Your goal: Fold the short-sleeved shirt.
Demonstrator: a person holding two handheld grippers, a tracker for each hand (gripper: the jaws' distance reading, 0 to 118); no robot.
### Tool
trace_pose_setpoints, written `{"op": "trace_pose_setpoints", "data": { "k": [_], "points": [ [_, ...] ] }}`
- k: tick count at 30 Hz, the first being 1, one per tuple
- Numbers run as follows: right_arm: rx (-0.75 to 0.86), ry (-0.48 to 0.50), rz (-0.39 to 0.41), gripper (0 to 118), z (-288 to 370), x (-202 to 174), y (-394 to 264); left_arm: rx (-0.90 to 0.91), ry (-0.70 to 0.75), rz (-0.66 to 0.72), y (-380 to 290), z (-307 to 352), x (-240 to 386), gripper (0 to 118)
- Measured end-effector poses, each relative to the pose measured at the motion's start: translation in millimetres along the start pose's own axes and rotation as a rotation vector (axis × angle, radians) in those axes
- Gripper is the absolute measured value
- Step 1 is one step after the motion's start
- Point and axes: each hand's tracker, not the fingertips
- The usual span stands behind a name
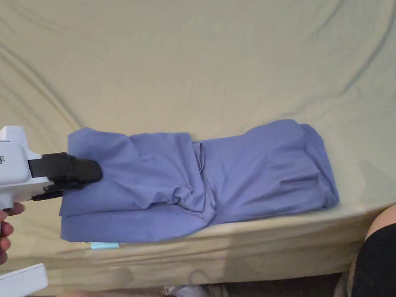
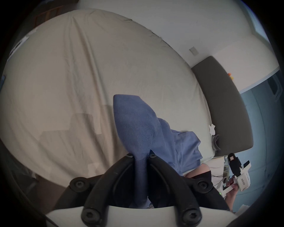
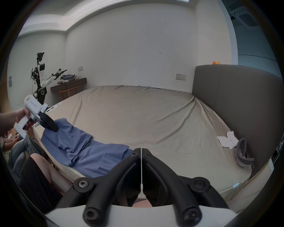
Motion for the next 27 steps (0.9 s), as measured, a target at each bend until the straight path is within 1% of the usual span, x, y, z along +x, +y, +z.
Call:
{"op": "trace_pose_setpoints", "data": {
  "k": [3,5,6,7,8,11,12,14,16,17,18,19,20,21,23,24,25,26,27],
  "points": [
    [0.007,0.007,-0.022,1,0,3,-1,-0.021,0.019,-0.027,9,7,53,6],
    [0.009,0.025,-0.060,1,-1,4,-1,-0.007,-0.002,-0.122,8,6,95,6],
    [0.007,0.030,-0.071,1,-2,6,-2,-0.012,0.002,-0.123,-11,-1,139,6],
    [0.007,0.028,-0.077,1,-2,7,-3,-0.020,0.003,-0.126,-14,-8,161,6],
    [0.007,0.024,-0.081,1,-8,11,-2,-0.025,0.005,-0.131,-17,-17,178,6],
    [0.019,0.019,-0.105,1,-2,20,-5,-0.086,0.031,-0.234,-29,-55,224,6],
    [0.021,0.017,-0.113,1,1,23,-6,-0.100,0.057,-0.232,-35,-70,236,6],
    [0.024,0.006,-0.122,1,9,33,-9,-0.133,0.046,-0.210,-47,-105,253,6],
    [0.015,-0.026,-0.142,1,10,39,-10,-0.167,0.035,-0.189,-60,-138,268,7],
    [0.010,-0.042,-0.163,1,11,43,-11,-0.194,0.007,-0.161,-65,-156,274,17],
    [0.003,-0.061,-0.179,1,12,46,-12,-0.190,-0.007,-0.127,-69,-163,276,35],
    [-0.006,-0.085,-0.187,1,13,49,-12,-0.175,-0.032,-0.089,-74,-169,280,56],
    [-0.005,-0.106,-0.183,1,12,49,-12,-0.132,-0.089,-0.067,-78,-174,284,80],
    [-0.004,-0.122,-0.182,1,12,49,-12,-0.110,-0.123,-0.055,-80,-172,288,85],
    [-0.009,-0.145,-0.194,1,11,50,-12,-0.077,-0.133,-0.089,-79,-156,287,85],
    [-0.010,-0.151,-0.202,1,17,81,-24,-0.045,-0.111,-0.122,-81,-148,288,85],
    [-0.014,-0.157,-0.211,1,15,81,-25,-0.012,-0.070,-0.179,-85,-137,290,83],
    [-0.015,-0.160,-0.216,1,12,79,-24,0.025,-0.035,-0.247,-86,-122,285,81],
    [-0.017,-0.159,-0.217,1,9,76,-23,0.058,0.012,-0.281,-88,-114,285,76]
  ]
}}
